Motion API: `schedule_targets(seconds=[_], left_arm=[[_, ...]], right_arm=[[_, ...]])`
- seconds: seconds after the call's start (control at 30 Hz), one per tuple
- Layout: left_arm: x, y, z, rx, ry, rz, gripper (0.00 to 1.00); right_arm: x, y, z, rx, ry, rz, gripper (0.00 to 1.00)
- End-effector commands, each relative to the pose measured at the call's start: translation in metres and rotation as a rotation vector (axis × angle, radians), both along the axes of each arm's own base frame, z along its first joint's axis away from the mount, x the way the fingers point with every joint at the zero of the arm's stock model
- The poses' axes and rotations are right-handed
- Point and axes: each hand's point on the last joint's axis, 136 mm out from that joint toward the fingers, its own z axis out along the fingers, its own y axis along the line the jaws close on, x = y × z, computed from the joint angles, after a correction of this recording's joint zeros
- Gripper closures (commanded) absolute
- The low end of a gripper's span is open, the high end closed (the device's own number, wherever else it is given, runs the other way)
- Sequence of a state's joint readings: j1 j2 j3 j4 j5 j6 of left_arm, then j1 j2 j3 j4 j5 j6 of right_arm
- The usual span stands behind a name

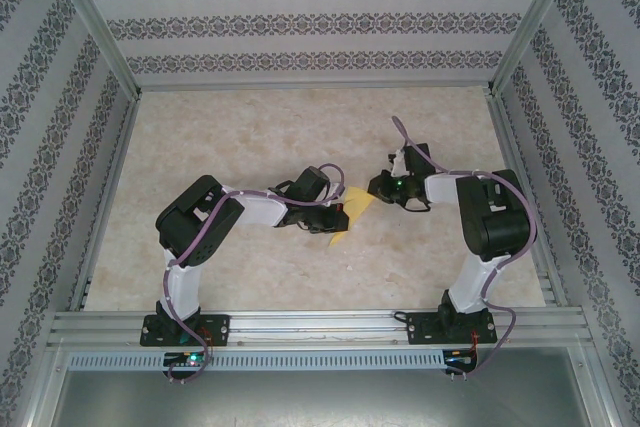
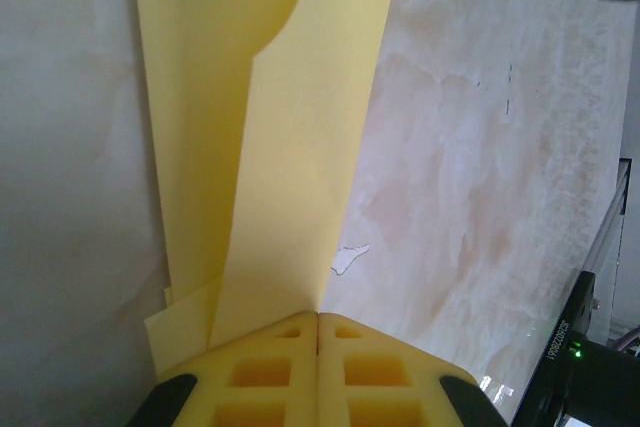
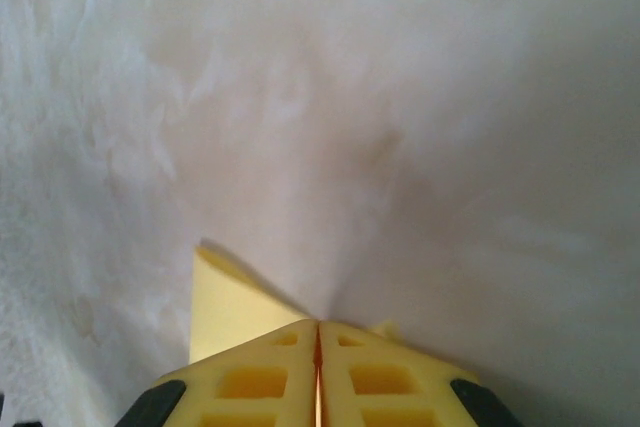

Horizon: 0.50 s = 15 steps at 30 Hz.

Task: Fold a paper plane with a square sheet of paper (fold left side to right side)

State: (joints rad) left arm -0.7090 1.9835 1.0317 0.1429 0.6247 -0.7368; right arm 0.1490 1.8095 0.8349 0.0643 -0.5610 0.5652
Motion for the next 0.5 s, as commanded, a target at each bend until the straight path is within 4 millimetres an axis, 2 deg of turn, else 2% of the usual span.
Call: schedule_targets(seconds=[0.0,0.17,0.33,0.47], left_arm=[[-0.019,0.057,-0.067,0.262,0.118,0.064,0.99],[-0.02,0.056,-0.066,0.257,0.117,0.065,0.99],[-0.019,0.056,-0.065,0.253,0.112,0.063,0.99],[-0.019,0.055,-0.064,0.248,0.108,0.064,0.99]], right_arm=[[0.027,-0.029,-0.005,-0.088,-0.05,-0.092,0.9],[0.034,-0.032,0.0,-0.063,-0.051,-0.108,0.9],[0.034,-0.03,0.035,-0.047,-0.108,-0.099,0.89],[0.012,-0.025,0.061,-0.036,-0.129,-0.087,0.89]])
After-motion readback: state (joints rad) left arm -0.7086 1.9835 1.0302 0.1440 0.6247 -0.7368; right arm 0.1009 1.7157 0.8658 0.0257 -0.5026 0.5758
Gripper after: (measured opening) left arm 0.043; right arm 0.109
